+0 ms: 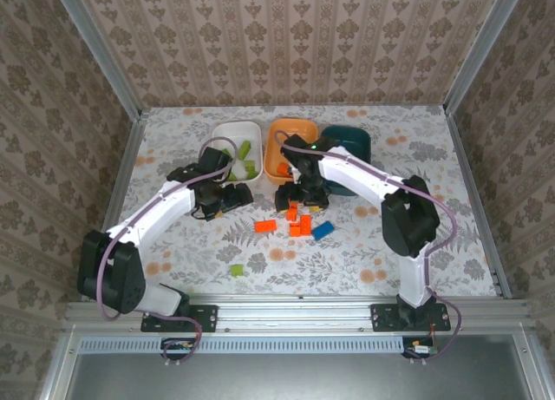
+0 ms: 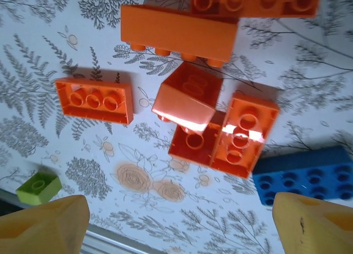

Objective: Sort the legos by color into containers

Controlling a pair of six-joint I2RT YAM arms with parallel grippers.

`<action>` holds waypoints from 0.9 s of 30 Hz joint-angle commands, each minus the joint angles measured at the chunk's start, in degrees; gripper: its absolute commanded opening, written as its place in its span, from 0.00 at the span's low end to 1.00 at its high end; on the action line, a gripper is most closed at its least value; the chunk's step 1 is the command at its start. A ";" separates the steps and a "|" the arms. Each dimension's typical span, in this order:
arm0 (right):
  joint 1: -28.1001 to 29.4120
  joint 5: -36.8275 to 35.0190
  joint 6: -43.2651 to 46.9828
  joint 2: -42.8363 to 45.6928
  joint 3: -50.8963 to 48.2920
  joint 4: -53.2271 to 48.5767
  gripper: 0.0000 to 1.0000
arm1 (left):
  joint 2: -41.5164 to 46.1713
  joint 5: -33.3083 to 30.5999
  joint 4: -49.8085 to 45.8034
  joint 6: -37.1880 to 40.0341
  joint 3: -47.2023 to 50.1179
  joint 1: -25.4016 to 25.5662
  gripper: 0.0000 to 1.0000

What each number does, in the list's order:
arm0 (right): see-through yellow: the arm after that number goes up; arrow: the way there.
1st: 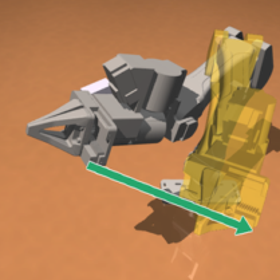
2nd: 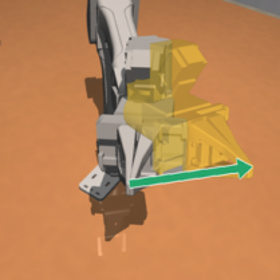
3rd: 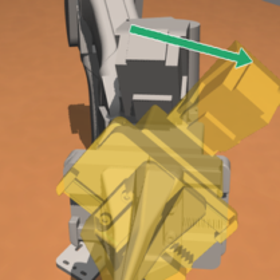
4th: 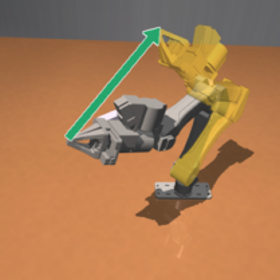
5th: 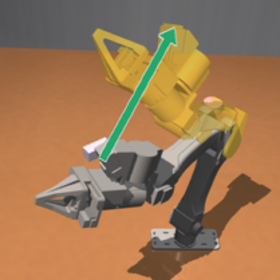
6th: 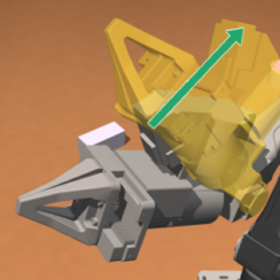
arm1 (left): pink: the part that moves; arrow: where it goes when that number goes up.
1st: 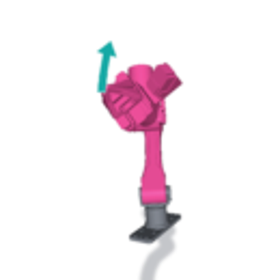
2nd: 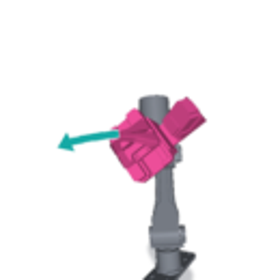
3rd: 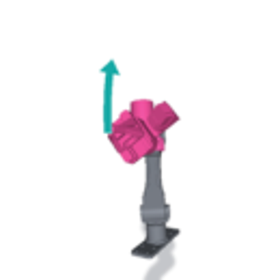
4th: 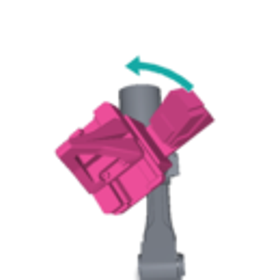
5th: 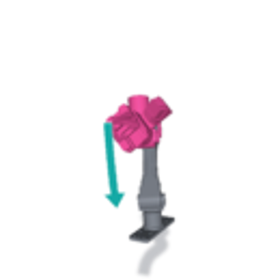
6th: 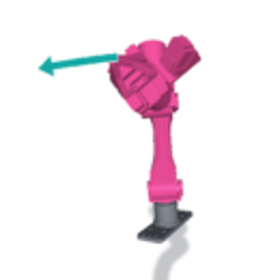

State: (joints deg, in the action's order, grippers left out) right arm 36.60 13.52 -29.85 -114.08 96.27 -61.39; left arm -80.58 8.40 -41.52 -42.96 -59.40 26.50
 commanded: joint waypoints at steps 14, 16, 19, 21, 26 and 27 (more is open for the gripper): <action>1.05 -2.53 -3.69 -11.93 8.93 0.26 0.75 | 8.74 -0.14 -1.59 -2.88 6.65 -3.47 0.88; 1.18 -2.75 -3.78 -12.84 9.93 -0.04 0.70 | 9.20 0.20 -1.77 -2.59 6.75 -4.23 0.88; 1.19 -2.86 -3.90 -13.72 10.81 -0.48 0.62 | 9.21 0.78 -1.99 -1.70 6.61 -5.42 0.88; 1.18 -3.09 -3.78 -13.97 10.79 -0.64 0.58 | 8.80 1.22 -1.99 -1.17 6.32 -6.07 0.88; 1.19 -3.88 -3.21 -13.64 10.83 -1.58 0.45 | 7.89 1.90 -1.59 -0.88 5.93 -6.53 0.89; 1.14 -4.20 -3.01 -13.30 10.73 -1.80 0.42 | 7.80 1.97 -1.38 -0.94 6.02 -6.47 0.89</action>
State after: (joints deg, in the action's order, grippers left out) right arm 37.41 11.11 -33.15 -126.93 105.45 -60.51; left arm -72.36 9.30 -41.93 -45.01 -53.23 20.36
